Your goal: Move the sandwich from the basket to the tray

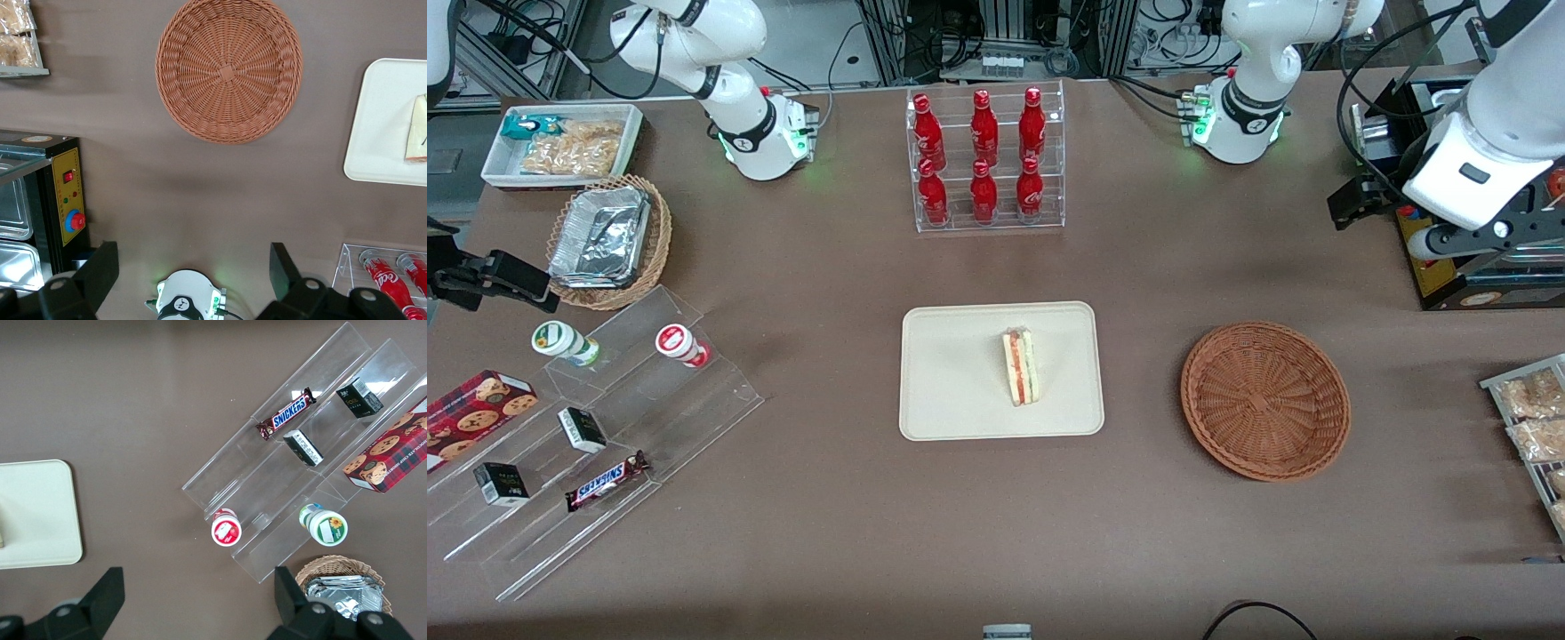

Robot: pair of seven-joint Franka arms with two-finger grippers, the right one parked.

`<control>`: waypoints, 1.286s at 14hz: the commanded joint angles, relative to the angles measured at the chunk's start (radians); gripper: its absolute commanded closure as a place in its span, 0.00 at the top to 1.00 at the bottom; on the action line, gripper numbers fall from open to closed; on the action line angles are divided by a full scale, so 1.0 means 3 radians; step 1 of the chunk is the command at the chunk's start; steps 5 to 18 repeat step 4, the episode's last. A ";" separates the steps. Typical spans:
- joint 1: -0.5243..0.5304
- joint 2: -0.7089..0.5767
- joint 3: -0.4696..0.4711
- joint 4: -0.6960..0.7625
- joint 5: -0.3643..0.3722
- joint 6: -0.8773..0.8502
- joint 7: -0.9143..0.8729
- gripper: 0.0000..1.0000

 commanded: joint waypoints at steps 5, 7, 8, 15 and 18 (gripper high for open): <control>-0.0105 -0.0074 0.0064 -0.0079 -0.0038 0.0040 0.0051 1.00; -0.0105 -0.0074 0.0064 -0.0079 -0.0038 0.0040 0.0051 1.00; -0.0105 -0.0074 0.0064 -0.0079 -0.0038 0.0040 0.0051 1.00; -0.0105 -0.0074 0.0064 -0.0079 -0.0038 0.0040 0.0051 1.00; -0.0105 -0.0074 0.0064 -0.0079 -0.0038 0.0040 0.0051 1.00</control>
